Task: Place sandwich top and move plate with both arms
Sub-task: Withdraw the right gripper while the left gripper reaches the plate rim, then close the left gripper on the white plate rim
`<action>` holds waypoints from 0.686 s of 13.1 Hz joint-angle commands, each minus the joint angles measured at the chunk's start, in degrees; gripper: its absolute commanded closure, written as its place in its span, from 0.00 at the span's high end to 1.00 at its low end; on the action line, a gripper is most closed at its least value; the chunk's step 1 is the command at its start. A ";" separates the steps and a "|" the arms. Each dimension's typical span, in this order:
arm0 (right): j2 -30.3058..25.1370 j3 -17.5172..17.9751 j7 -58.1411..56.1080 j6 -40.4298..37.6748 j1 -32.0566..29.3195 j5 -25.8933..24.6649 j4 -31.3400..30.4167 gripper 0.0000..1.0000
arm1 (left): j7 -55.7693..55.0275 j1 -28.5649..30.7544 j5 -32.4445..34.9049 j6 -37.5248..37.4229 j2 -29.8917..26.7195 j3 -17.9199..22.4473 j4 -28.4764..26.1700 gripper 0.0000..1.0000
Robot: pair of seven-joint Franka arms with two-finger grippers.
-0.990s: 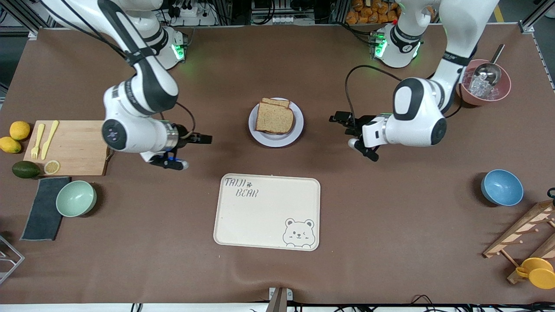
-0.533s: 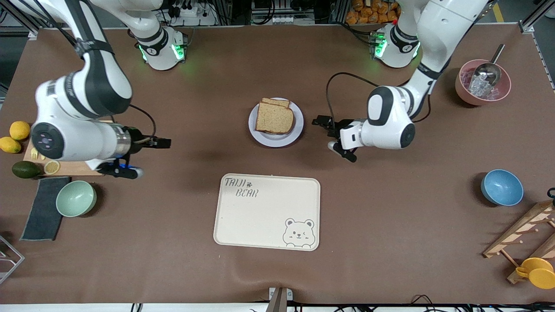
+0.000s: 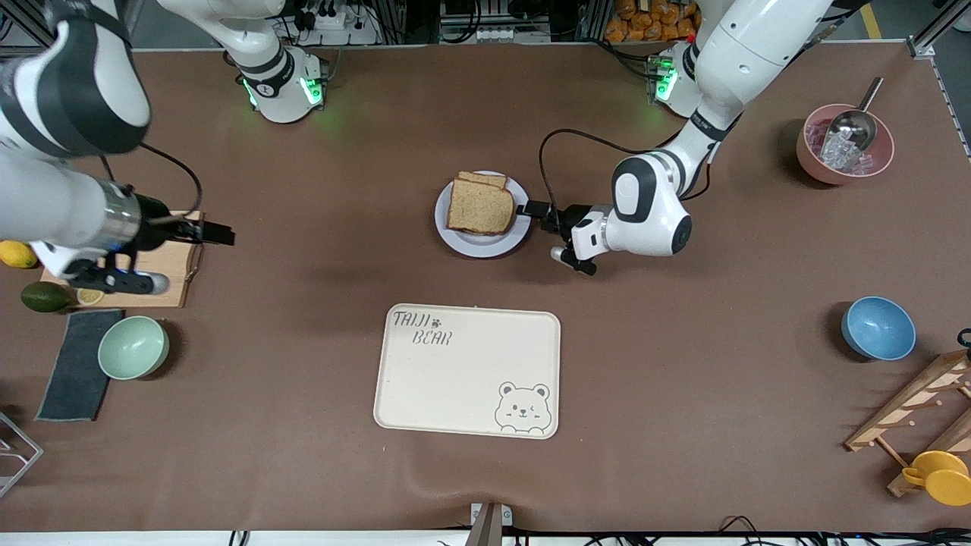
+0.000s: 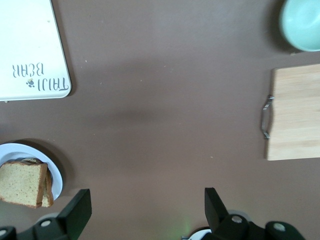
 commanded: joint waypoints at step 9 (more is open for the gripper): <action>-6.28 -2.91 -3.99 2.83 0.87 -5.46 -1.39 1.00 | 7.45 -1.57 -6.80 3.04 3.56 0.08 -0.11 0.19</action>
